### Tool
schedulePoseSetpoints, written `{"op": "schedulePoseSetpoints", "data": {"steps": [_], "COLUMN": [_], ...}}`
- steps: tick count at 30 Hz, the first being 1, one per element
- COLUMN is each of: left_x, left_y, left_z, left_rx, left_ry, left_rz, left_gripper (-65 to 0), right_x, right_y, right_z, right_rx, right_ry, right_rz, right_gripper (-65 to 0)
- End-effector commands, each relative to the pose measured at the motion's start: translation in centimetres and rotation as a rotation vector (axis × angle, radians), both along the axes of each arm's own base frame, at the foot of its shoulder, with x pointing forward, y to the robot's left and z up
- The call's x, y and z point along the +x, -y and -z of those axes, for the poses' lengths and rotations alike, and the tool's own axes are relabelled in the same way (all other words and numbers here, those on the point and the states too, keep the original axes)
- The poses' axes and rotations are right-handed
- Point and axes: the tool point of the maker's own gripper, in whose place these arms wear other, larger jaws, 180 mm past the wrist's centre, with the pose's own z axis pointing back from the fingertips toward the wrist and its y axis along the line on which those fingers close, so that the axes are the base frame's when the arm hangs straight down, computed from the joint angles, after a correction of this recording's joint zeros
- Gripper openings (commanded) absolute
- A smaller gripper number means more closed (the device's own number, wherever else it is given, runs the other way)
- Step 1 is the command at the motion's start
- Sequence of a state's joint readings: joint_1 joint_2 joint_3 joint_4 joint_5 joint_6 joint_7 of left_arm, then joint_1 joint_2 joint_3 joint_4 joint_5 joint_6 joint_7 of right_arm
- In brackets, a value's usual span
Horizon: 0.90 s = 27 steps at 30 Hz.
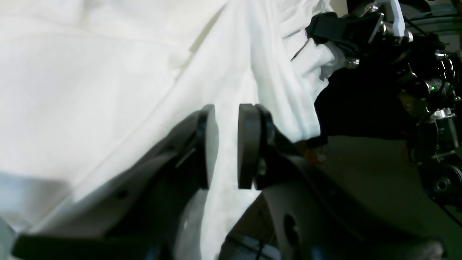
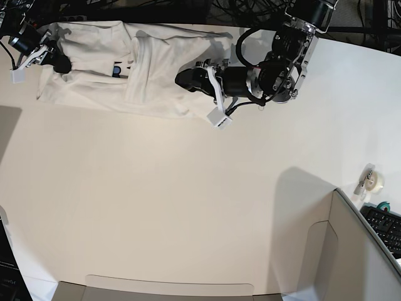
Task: Layout the t-shirt on the table in an organized manner, then fold the t-shirt properly
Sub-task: 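Hold the folded end with the left gripper while the right gripper grasps the other end, then fold the other strip end with the right gripper onto the folded stack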
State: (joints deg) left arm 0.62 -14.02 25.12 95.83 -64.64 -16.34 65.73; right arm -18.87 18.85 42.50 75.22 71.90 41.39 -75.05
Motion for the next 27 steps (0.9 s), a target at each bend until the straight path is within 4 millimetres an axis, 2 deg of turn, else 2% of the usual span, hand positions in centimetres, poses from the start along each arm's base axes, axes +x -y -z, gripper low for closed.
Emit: {"op": "schedulePoseSetpoints", "data": {"steps": [1, 4, 8, 12, 18, 20, 23, 27], "left_x": [0.9, 1.1, 0.6, 0.2, -1.2, -1.8, -2.0, -2.8], "left_y": [-0.7, -2.2, -4.3, -6.1, -7.5, -8.0, -8.5, -9.5], "left_z": [-1.4, -1.9, -2.6, -2.9, -1.7, -1.2, -0.6, 1.2], "left_rx": [-0.01, 0.041, 0.115, 0.176, 0.227, 0.242, 0.28, 0.368], "left_ry": [0.054, 0.054, 0.047, 0.054, 0.007, -0.01, -0.003, 0.009], "left_rz": [-0.005, -0.041, -0.078, -0.09, -0.092, -0.089, -0.091, -0.089], "left_gripper": [-57.6, -60.4, -60.7, -60.8, -60.9, -60.9, -61.0, -61.0], "right_x": [-3.1, -1.7, 0.0, 2.0, 2.7, 2.3, 3.1, 3.6], "right_y": [0.1, 0.2, 0.3, 0.9, 3.2, 4.4, 6.6, 8.6], "right_z": [2.2, 1.7, 1.1, 0.6, 0.2, 0.0, -1.1, -2.3], "right_rx": [-0.051, -0.053, -0.056, -0.101, -0.176, -0.2, -0.261, -0.325], "right_ry": [-0.173, -0.141, -0.102, -0.078, -0.085, -0.095, -0.085, -0.088], "right_rz": [-0.061, -0.059, -0.057, -0.062, -0.016, 0.016, 0.043, 0.04], "right_gripper": [-59.5, -59.6, -59.7, -65.0, -65.0, -65.0, -65.0, -65.0]}}
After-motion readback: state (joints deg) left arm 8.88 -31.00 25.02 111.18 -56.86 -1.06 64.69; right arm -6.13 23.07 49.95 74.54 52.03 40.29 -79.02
